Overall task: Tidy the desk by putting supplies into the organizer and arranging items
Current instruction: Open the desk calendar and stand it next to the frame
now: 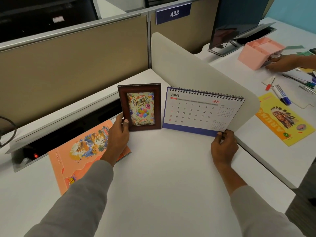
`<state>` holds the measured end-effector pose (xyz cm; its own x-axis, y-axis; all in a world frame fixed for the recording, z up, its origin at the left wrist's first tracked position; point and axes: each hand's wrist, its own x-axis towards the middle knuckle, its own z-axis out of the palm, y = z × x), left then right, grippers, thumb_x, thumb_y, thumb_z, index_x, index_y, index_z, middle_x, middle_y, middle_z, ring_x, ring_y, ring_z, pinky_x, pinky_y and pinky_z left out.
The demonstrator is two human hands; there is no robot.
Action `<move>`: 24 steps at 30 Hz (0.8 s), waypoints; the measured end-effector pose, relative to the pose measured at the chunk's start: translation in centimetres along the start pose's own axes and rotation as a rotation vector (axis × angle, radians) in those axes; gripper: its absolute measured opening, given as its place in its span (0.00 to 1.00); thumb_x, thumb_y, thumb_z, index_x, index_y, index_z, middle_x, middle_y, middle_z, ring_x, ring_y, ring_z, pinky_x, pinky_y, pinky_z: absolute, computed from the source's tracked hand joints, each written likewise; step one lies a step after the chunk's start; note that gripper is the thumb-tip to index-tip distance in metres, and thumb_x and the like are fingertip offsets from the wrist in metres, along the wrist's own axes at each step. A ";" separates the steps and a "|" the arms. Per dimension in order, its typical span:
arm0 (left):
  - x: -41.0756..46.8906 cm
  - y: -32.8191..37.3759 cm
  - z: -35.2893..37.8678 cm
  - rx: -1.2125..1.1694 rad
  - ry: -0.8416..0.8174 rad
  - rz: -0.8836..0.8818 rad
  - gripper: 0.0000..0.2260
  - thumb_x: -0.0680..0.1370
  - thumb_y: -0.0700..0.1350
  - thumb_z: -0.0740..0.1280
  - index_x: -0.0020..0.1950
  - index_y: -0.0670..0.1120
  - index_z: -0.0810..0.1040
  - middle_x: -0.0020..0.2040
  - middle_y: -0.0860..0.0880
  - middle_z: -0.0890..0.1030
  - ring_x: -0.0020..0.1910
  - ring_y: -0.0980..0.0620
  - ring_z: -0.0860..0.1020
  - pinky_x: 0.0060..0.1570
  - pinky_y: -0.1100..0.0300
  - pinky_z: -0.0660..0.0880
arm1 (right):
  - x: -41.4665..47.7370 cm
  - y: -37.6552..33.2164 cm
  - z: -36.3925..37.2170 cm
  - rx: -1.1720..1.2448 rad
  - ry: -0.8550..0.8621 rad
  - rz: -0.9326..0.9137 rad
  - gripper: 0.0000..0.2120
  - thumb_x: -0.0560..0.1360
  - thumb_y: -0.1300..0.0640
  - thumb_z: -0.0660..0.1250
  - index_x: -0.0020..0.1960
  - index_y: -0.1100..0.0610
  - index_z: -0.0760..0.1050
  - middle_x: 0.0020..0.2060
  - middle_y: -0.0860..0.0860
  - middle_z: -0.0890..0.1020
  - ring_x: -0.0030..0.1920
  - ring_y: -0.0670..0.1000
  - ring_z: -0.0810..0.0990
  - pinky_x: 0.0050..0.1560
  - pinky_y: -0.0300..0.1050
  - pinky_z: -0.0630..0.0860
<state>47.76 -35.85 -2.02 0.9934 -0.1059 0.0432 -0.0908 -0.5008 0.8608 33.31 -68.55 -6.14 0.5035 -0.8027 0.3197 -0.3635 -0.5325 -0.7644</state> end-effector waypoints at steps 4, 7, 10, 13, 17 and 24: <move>-0.2 -0.2 0.2 0.016 0.007 -0.007 0.20 0.86 0.50 0.54 0.77 0.47 0.64 0.69 0.44 0.76 0.64 0.49 0.75 0.54 0.60 0.73 | 0.0 0.1 0.1 0.006 -0.011 -0.009 0.13 0.77 0.53 0.61 0.56 0.61 0.73 0.53 0.60 0.82 0.53 0.62 0.79 0.52 0.44 0.71; -0.4 -0.4 0.4 0.019 0.012 -0.002 0.19 0.86 0.50 0.54 0.76 0.47 0.65 0.67 0.44 0.77 0.62 0.48 0.77 0.51 0.64 0.73 | 0.0 0.0 0.0 0.009 -0.010 -0.021 0.14 0.77 0.51 0.61 0.55 0.61 0.73 0.52 0.60 0.82 0.52 0.62 0.79 0.52 0.44 0.71; -0.5 -0.6 0.6 0.014 0.032 -0.006 0.19 0.86 0.50 0.55 0.76 0.47 0.66 0.65 0.44 0.78 0.58 0.51 0.77 0.45 0.71 0.71 | 0.0 0.0 -0.1 0.008 -0.006 -0.032 0.15 0.77 0.51 0.61 0.55 0.62 0.73 0.51 0.61 0.82 0.51 0.63 0.79 0.52 0.48 0.74; -0.6 -0.4 0.6 0.003 0.055 -0.013 0.19 0.85 0.50 0.56 0.76 0.46 0.66 0.64 0.44 0.79 0.57 0.51 0.77 0.43 0.72 0.70 | 0.0 0.0 -0.1 0.006 -0.016 -0.043 0.15 0.77 0.51 0.61 0.55 0.62 0.73 0.52 0.61 0.82 0.51 0.63 0.79 0.52 0.47 0.74; -0.7 -0.5 0.8 -0.014 0.084 -0.018 0.19 0.85 0.50 0.56 0.75 0.47 0.67 0.62 0.45 0.80 0.55 0.51 0.78 0.42 0.70 0.72 | 0.0 0.1 -0.1 0.002 -0.021 -0.063 0.15 0.77 0.50 0.62 0.55 0.62 0.73 0.53 0.61 0.82 0.52 0.62 0.78 0.52 0.43 0.71; -1.0 -0.1 0.9 -0.017 0.113 -0.032 0.18 0.85 0.49 0.57 0.75 0.46 0.68 0.60 0.46 0.80 0.51 0.53 0.77 0.39 0.72 0.70 | -0.1 0.1 -0.2 0.002 -0.023 -0.059 0.13 0.77 0.53 0.64 0.55 0.62 0.73 0.52 0.61 0.82 0.51 0.62 0.78 0.51 0.43 0.70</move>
<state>46.72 -36.45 -2.59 0.9974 0.0077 0.0717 -0.0589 -0.4877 0.8710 33.11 -68.62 -6.17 0.5416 -0.7637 0.3513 -0.3316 -0.5781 -0.7456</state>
